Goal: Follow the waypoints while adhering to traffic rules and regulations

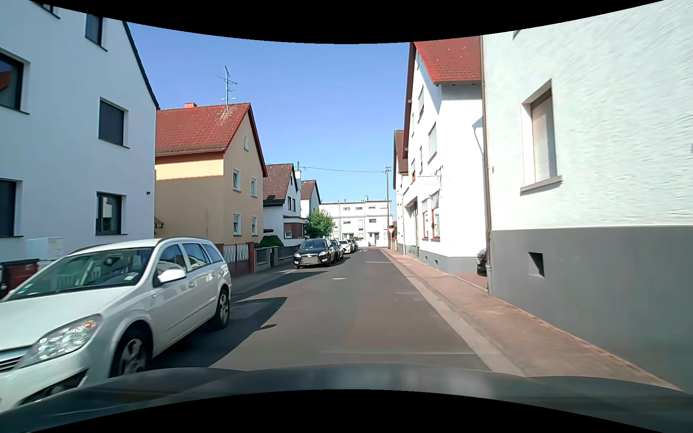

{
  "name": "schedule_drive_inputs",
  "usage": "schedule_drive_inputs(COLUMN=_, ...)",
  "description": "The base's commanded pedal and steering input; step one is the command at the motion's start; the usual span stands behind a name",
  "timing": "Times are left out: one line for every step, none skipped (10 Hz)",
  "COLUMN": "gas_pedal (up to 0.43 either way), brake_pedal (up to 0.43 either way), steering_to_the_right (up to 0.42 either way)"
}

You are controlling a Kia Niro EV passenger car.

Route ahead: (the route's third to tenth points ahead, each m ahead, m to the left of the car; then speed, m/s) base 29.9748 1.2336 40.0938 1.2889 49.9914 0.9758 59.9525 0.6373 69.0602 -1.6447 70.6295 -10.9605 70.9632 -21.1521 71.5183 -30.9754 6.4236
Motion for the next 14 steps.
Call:
schedule_drive_inputs(gas_pedal=0.039, brake_pedal=0.0, steering_to_the_right=-0.005)
schedule_drive_inputs(gas_pedal=0.039, brake_pedal=0.0, steering_to_the_right=-0.005)
schedule_drive_inputs(gas_pedal=0.039, brake_pedal=0.0, steering_to_the_right=-0.005)
schedule_drive_inputs(gas_pedal=0.039, brake_pedal=0.0, steering_to_the_right=-0.005)
schedule_drive_inputs(gas_pedal=0.039, brake_pedal=0.0, steering_to_the_right=-0.004)
schedule_drive_inputs(gas_pedal=0.039, brake_pedal=0.0, steering_to_the_right=-0.004)
schedule_drive_inputs(gas_pedal=0.039, brake_pedal=0.0, steering_to_the_right=-0.004)
schedule_drive_inputs(gas_pedal=0.039, brake_pedal=0.0, steering_to_the_right=-0.004)
schedule_drive_inputs(gas_pedal=0.039, brake_pedal=0.0, steering_to_the_right=-0.004)
schedule_drive_inputs(gas_pedal=0.039, brake_pedal=0.0, steering_to_the_right=-0.004)
schedule_drive_inputs(gas_pedal=0.039, brake_pedal=0.0, steering_to_the_right=-0.004)
schedule_drive_inputs(gas_pedal=0.039, brake_pedal=0.0, steering_to_the_right=-0.004)
schedule_drive_inputs(gas_pedal=0.039, brake_pedal=0.0, steering_to_the_right=-0.003)
schedule_drive_inputs(gas_pedal=0.039, brake_pedal=0.0, steering_to_the_right=-0.003)
